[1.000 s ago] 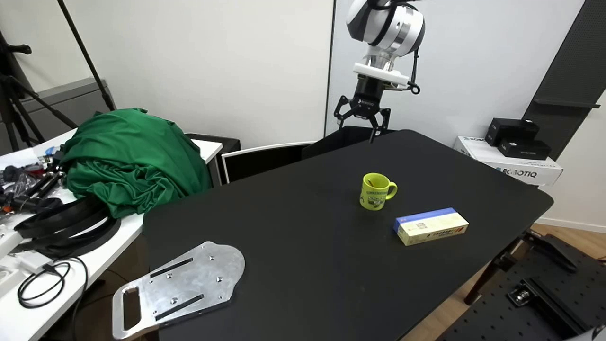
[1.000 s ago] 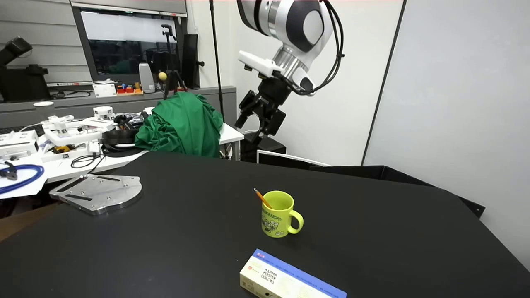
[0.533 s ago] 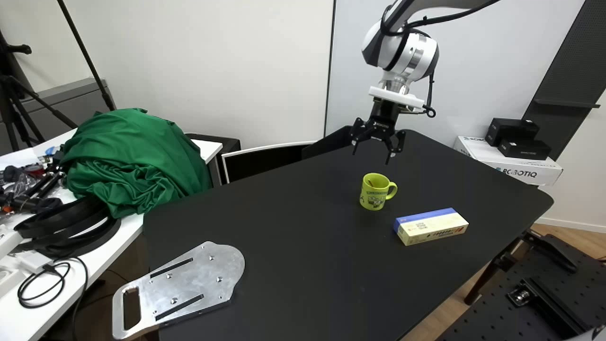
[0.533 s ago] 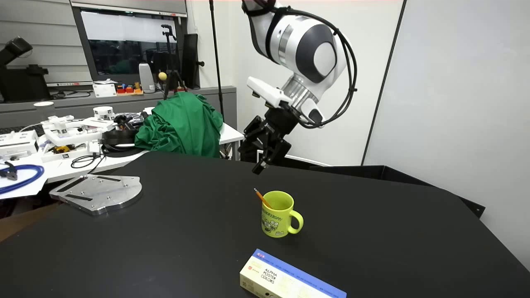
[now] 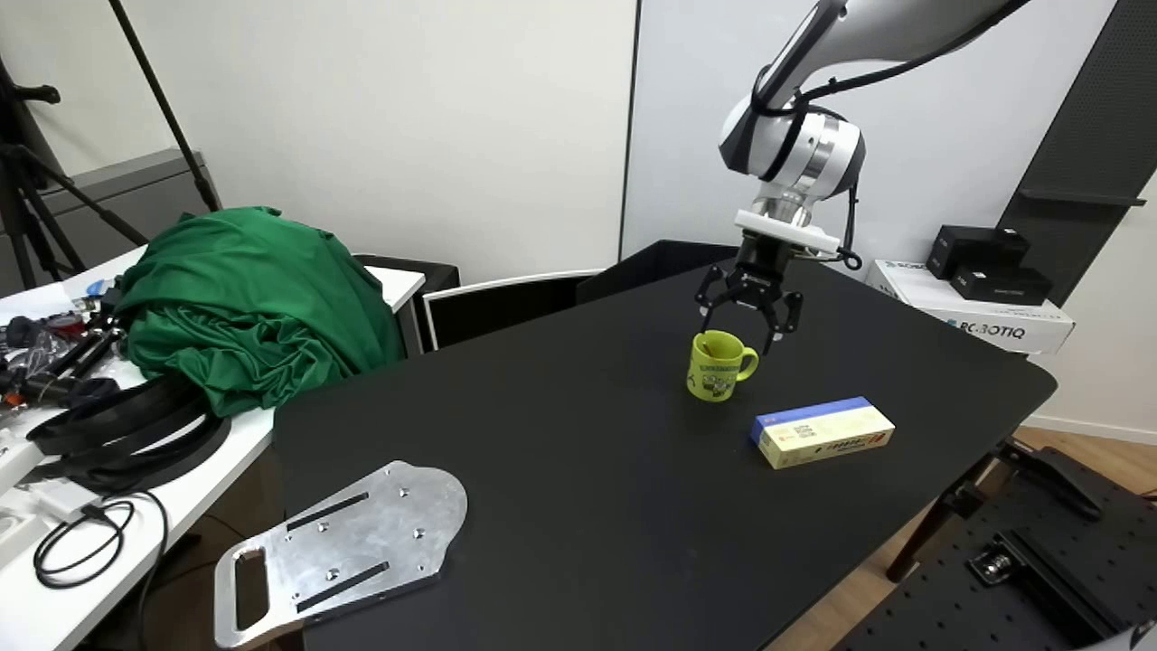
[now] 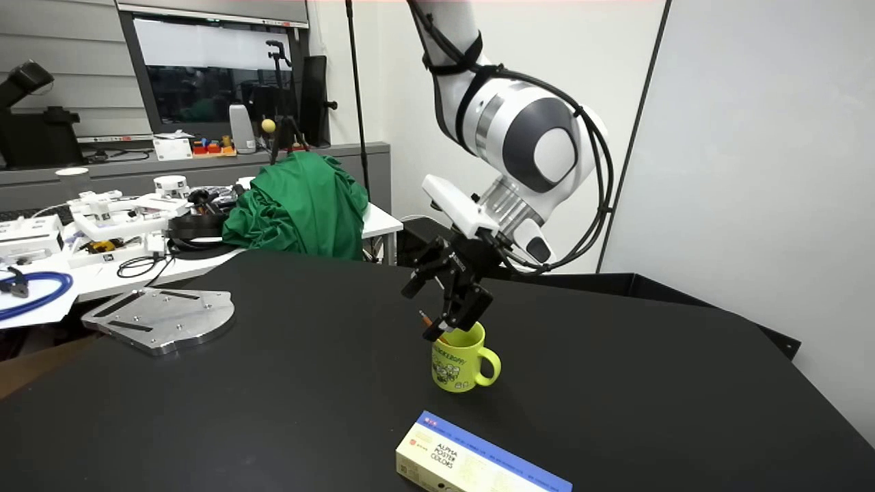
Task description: Take the pen out of the mug and put it on the table
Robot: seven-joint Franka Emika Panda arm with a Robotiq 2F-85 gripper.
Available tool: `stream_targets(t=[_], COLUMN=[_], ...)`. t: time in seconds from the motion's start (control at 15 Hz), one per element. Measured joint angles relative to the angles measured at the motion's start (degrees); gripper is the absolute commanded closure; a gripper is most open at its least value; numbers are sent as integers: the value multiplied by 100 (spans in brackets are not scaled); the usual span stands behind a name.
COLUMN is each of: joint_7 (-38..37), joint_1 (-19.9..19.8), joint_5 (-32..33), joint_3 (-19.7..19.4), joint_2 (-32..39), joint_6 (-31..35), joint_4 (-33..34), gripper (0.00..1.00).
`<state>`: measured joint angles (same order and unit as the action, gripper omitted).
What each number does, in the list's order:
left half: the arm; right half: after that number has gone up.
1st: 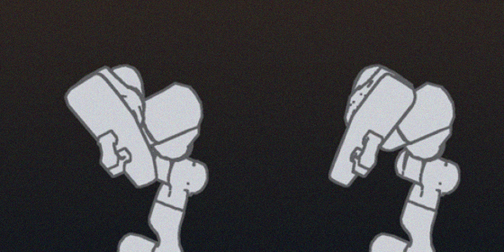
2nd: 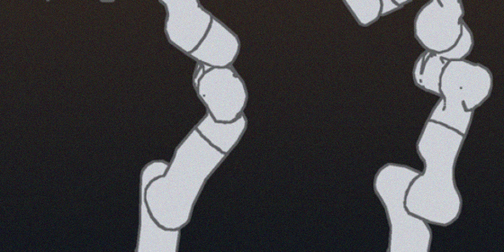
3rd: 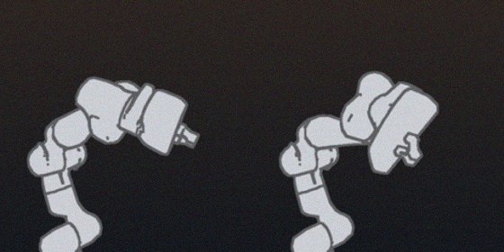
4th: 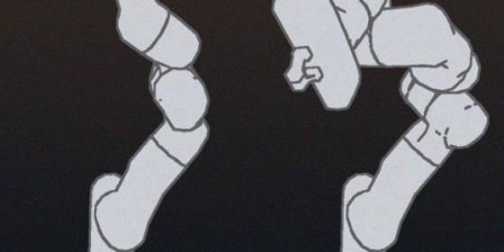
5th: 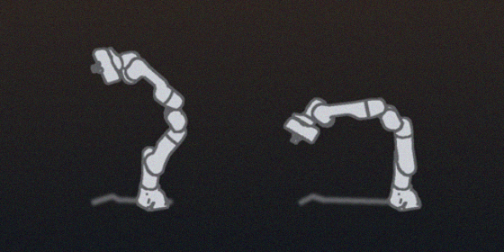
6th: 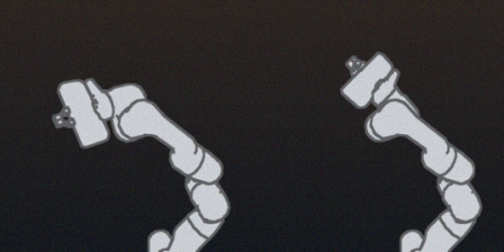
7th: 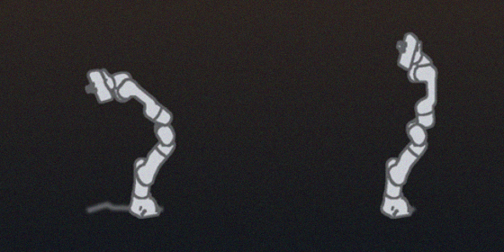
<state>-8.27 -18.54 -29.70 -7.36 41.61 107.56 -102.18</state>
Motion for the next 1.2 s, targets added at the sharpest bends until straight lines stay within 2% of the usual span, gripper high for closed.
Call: stream_targets(t=[0.73,1.2], joint_7=[55,-516], joint_1=[-62,92], joint_5=[1,-417], joint_3=[-20,6], joint_2=[53,53], joint_6=[171,349], joint_4=[1,1], gripper=[0,0])
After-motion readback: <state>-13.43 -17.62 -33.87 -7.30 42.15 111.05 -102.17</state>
